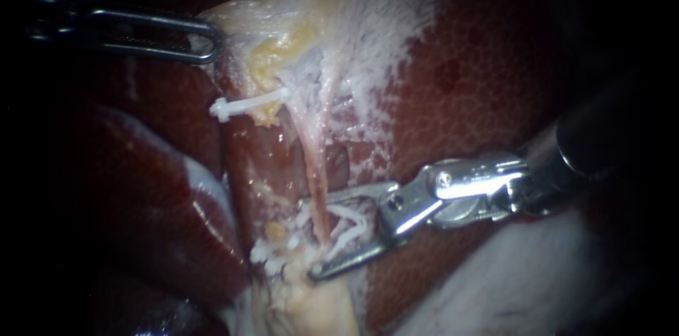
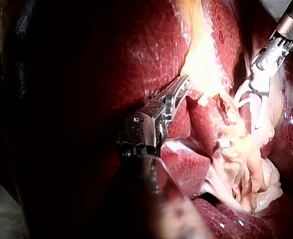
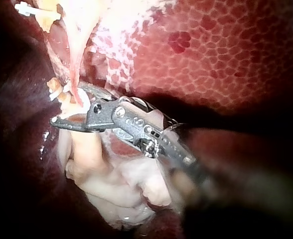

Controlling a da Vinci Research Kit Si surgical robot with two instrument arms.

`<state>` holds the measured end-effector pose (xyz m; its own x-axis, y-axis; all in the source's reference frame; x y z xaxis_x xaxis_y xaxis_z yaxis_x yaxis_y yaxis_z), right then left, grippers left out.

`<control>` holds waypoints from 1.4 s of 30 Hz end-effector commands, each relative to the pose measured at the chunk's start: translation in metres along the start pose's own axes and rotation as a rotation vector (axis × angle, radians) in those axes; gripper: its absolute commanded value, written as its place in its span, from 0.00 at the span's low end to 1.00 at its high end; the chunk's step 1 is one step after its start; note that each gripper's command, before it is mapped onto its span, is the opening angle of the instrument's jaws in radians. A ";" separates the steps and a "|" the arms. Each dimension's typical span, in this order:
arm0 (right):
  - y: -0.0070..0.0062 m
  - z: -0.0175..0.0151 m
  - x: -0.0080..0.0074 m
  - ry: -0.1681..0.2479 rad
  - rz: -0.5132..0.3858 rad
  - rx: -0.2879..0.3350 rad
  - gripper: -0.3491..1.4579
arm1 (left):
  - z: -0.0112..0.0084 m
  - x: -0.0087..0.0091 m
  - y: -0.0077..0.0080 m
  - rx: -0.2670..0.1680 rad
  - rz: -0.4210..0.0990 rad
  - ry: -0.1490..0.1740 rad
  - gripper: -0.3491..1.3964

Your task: Clipping first clip right tube

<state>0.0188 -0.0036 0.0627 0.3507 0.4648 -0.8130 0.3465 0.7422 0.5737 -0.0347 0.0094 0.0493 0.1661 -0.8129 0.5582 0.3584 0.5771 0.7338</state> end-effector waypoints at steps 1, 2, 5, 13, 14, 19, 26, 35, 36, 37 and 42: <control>-0.0003 -0.0002 0.0003 0.006 0.010 0.008 0.51 | 0.0000 0.0000 0.0000 0.000 0.000 0.000 0.05; -0.0004 -0.0003 0.0005 0.012 0.021 0.012 0.50 | 0.0000 0.0000 0.0000 0.000 0.000 0.000 0.05; -0.0008 -0.0004 0.0008 0.019 0.051 0.016 0.49 | 0.0000 0.0000 0.0000 0.000 0.000 0.000 0.05; -0.0011 -0.0002 0.0001 0.024 0.128 0.027 0.48 | 0.0000 0.0000 -0.0001 0.000 0.000 0.000 0.05; -0.0011 -0.0001 0.0001 0.027 0.139 0.027 0.48 | 0.0000 0.0000 -0.0001 0.000 0.000 0.000 0.05; -0.0010 0.0010 -0.0007 0.030 0.168 0.048 0.47 | 0.0001 0.0000 -0.0001 0.000 0.000 0.000 0.05; -0.0009 0.0023 -0.0017 0.021 0.209 0.078 0.47 | 0.0002 -0.0001 -0.0001 -0.001 0.000 -0.001 0.05; -0.0004 0.0020 -0.0018 0.008 0.295 0.110 0.35 | 0.0002 -0.0001 -0.0001 -0.001 0.000 -0.001 0.05; -0.0003 0.0018 -0.0018 0.008 0.307 0.110 0.30 | 0.0002 -0.0001 -0.0001 -0.001 0.000 -0.001 0.05; -0.0001 0.0016 -0.0017 0.008 0.320 0.111 0.24 | 0.0002 -0.0001 -0.0001 -0.001 0.000 -0.001 0.05; 0.0012 0.0005 -0.0013 0.009 0.342 0.115 0.02 | 0.0002 -0.0001 -0.0001 -0.001 0.000 -0.001 0.05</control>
<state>0.0191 -0.0033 0.0646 0.4573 0.6834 -0.5690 0.3053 0.4804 0.8222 -0.0349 0.0093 0.0492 0.1655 -0.8131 0.5581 0.3597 0.5767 0.7335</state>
